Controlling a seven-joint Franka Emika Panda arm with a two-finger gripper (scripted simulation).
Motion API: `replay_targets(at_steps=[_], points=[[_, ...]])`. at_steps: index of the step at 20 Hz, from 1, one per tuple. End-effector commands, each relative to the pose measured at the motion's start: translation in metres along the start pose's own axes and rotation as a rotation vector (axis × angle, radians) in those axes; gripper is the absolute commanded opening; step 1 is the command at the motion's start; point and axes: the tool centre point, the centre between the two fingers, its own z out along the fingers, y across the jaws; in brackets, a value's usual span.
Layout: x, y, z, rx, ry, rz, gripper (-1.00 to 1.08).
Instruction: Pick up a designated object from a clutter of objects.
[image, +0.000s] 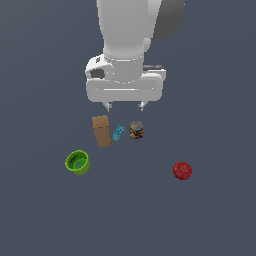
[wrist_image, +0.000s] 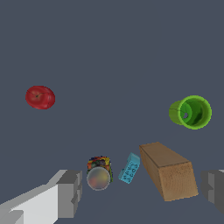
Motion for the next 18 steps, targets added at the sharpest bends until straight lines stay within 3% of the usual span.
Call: replay_targets(at_steps=[1, 10, 18], points=[[0.0, 0.0, 0.0, 0.0, 0.0, 0.0, 1.0], [0.011, -0.003, -0.02, 0.027, 0.049, 0.01, 1.0], [0.01, -0.003, -0.019, 0.027, 0.049, 0.01, 1.0]])
